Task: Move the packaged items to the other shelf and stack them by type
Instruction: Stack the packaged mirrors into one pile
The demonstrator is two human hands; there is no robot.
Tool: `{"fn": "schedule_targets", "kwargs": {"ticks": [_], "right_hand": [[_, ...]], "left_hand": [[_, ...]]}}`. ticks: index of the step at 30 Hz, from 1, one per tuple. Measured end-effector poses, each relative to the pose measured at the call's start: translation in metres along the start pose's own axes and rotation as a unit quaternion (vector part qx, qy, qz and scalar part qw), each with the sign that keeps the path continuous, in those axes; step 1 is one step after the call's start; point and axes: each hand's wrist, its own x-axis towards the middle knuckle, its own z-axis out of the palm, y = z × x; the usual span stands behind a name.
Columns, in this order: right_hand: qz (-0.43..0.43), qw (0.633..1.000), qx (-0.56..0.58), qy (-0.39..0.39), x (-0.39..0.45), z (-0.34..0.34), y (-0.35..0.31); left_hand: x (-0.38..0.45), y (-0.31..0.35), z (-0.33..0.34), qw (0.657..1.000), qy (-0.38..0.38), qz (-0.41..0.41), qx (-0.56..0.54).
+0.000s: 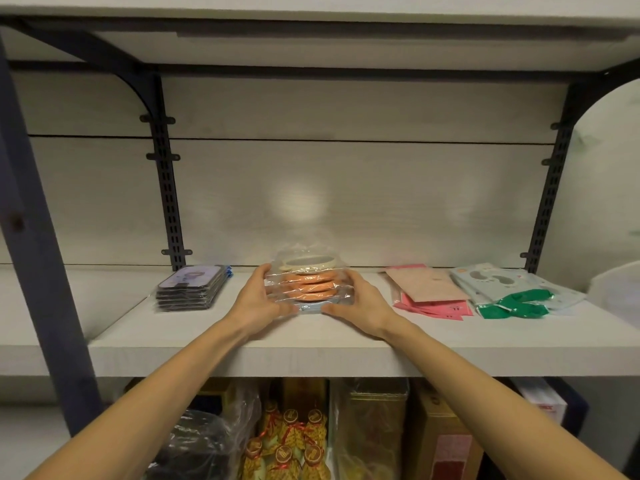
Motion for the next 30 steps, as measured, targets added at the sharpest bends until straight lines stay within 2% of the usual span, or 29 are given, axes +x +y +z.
{"fn": "schedule_targets", "kwargs": {"ticks": [5, 12, 18, 25, 30], "right_hand": [[0.011, 1.000, 0.003, 0.013, -0.002, -0.001, -0.004], [-0.060, 0.997, -0.040, 0.020, -0.002, 0.001, -0.006], [-0.073, 0.996, -0.041, 0.031, -0.003, -0.001, -0.006], [-0.052, 0.998, -0.019, 0.026, -0.001, -0.001, -0.005], [-0.036, 0.999, -0.014, 0.017, 0.007, 0.014, -0.017]], "left_hand": [[-0.001, 0.002, 0.002, 1.000, -0.006, 0.021, -0.009], [-0.003, 0.003, 0.002, 0.999, -0.014, 0.034, -0.035], [0.001, -0.005, -0.002, 0.998, 0.004, 0.066, -0.011], [0.001, -0.001, 0.000, 0.998, -0.014, 0.061, -0.017], [-0.001, -0.001, -0.005, 0.998, 0.024, 0.040, -0.052]]}}
